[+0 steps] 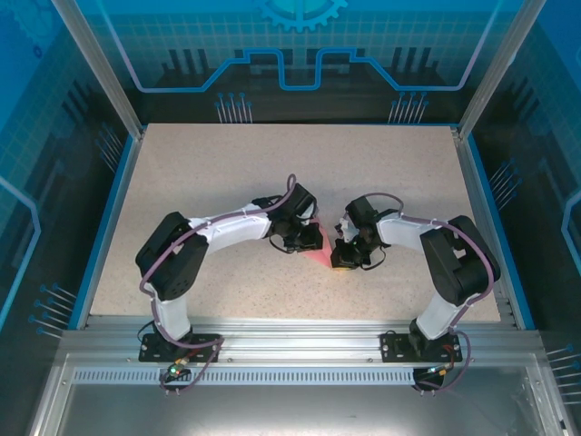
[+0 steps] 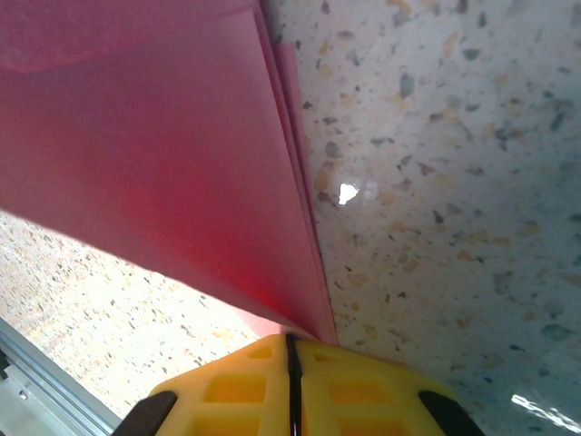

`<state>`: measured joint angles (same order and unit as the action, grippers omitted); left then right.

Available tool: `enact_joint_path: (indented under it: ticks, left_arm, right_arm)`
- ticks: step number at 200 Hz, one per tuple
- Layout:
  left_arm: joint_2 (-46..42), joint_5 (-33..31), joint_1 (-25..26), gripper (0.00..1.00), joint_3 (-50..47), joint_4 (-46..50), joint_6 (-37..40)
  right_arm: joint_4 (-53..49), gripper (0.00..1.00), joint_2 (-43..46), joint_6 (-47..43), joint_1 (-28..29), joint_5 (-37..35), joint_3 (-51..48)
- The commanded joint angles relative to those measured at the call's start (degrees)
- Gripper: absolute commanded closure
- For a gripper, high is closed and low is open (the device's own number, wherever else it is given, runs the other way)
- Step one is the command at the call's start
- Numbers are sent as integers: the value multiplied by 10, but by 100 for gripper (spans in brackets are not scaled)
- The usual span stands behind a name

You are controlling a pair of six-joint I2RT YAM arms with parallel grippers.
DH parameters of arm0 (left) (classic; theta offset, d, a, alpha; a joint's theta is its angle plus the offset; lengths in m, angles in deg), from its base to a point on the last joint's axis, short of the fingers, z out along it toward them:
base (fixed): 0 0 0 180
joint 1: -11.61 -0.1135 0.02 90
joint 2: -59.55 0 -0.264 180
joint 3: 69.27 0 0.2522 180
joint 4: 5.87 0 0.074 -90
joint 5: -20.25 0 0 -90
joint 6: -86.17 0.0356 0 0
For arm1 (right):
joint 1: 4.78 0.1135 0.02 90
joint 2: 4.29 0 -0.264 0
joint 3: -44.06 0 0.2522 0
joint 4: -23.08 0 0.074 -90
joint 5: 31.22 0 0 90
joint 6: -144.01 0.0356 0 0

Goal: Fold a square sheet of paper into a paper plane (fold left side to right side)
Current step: Fourth fold the wing at the center of the table.

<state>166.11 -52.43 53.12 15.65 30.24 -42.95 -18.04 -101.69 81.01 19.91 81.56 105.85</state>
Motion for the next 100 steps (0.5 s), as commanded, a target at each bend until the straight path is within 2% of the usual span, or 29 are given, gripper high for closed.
enact_joint_path:
  ticks: [1,100]
  left_arm:
    - [28,25,6,84,8,-24,-13]
    - [79,44,9,85,49,-31,-8]
  right_arm:
    - [-23,91,-46,-3,-3,-74,-27]
    - [-29,91,-49,-5,-4,-78,-25]
